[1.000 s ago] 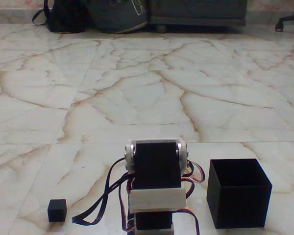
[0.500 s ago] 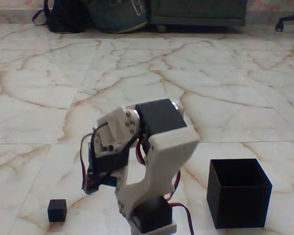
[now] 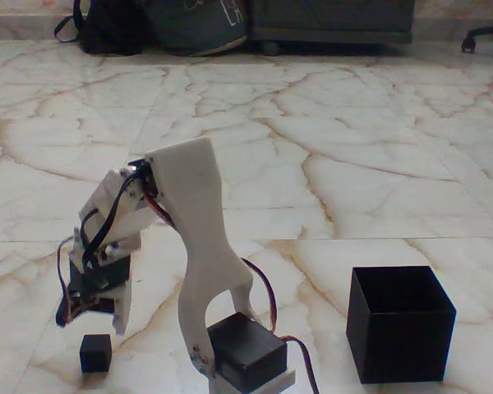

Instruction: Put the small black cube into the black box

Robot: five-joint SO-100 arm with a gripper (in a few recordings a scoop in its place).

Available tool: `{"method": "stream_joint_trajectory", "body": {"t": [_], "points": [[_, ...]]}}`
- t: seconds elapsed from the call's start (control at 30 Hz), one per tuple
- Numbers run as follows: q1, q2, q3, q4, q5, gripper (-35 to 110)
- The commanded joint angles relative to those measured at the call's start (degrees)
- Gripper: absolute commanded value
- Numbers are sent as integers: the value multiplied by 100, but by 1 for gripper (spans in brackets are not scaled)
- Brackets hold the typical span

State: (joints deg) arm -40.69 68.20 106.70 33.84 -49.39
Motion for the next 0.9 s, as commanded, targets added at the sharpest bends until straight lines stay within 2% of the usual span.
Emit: {"method": "stream_joint_trajectory", "body": {"t": [0.0, 0.13, 0.33, 0.5, 0.87], "points": [[-35, -422, -554, -105, 79, 10], [9, -1116, -1178, -88, 88, 10], [9, -1494, -1195, -132, 114, 10], [70, -1582, -1187, -466, 167, 9], [88, -1582, -1099, -439, 149, 3]]}}
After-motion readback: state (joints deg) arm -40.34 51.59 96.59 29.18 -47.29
